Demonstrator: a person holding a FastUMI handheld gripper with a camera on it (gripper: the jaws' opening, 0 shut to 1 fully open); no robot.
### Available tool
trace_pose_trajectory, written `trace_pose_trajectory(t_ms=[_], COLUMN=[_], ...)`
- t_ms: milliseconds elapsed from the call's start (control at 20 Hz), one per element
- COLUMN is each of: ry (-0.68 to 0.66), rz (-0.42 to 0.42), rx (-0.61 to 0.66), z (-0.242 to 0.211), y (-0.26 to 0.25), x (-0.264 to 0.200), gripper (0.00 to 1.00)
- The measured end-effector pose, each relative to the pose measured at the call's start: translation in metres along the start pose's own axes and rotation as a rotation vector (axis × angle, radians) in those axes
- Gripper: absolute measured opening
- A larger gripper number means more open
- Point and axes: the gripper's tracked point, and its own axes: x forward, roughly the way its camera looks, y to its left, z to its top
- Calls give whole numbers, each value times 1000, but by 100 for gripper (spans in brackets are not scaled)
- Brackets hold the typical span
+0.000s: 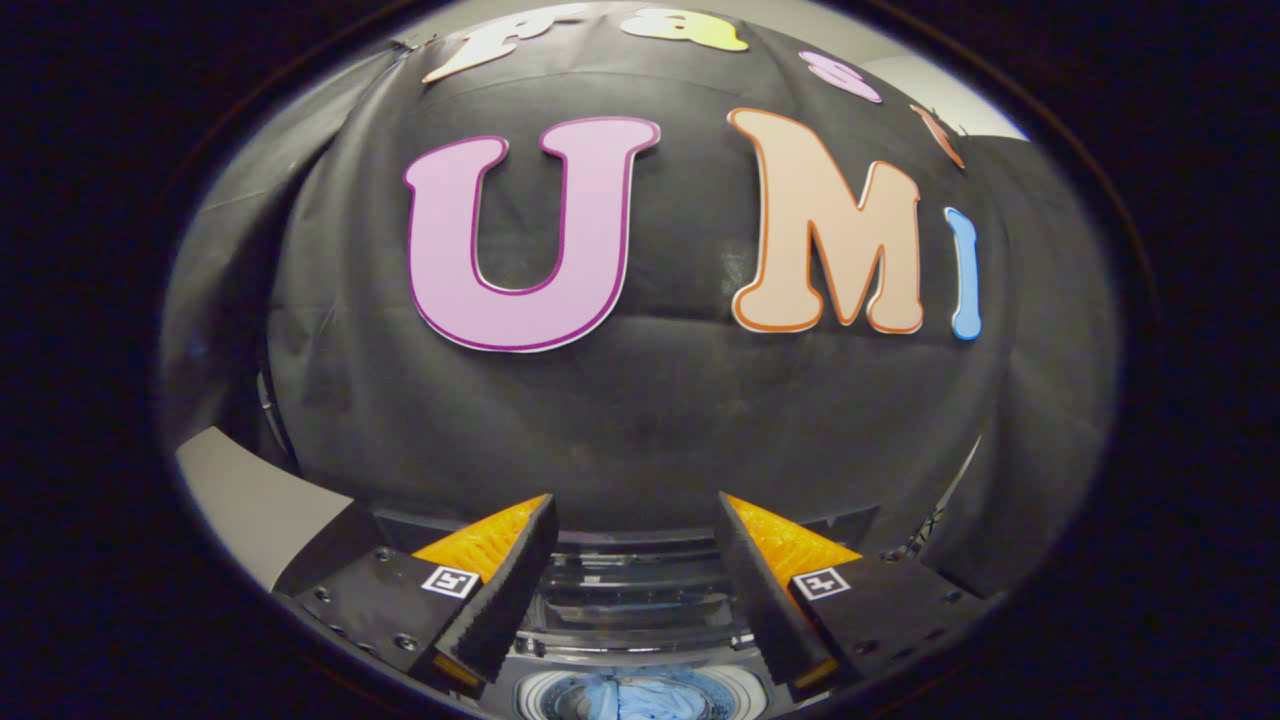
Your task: Put the clothes into the washing machine and then close the washing machine lid.
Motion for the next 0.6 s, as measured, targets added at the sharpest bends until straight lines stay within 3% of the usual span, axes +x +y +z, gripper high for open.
trace_pose_trajectory(t_ms=[50,250,600], ry=[15,49,-31], rz=[-1,10,52], rx=[7,22,27], z=[-2,-17,-20], y=[3,9,1], x=[7,17,-28], gripper=[98,98,98])
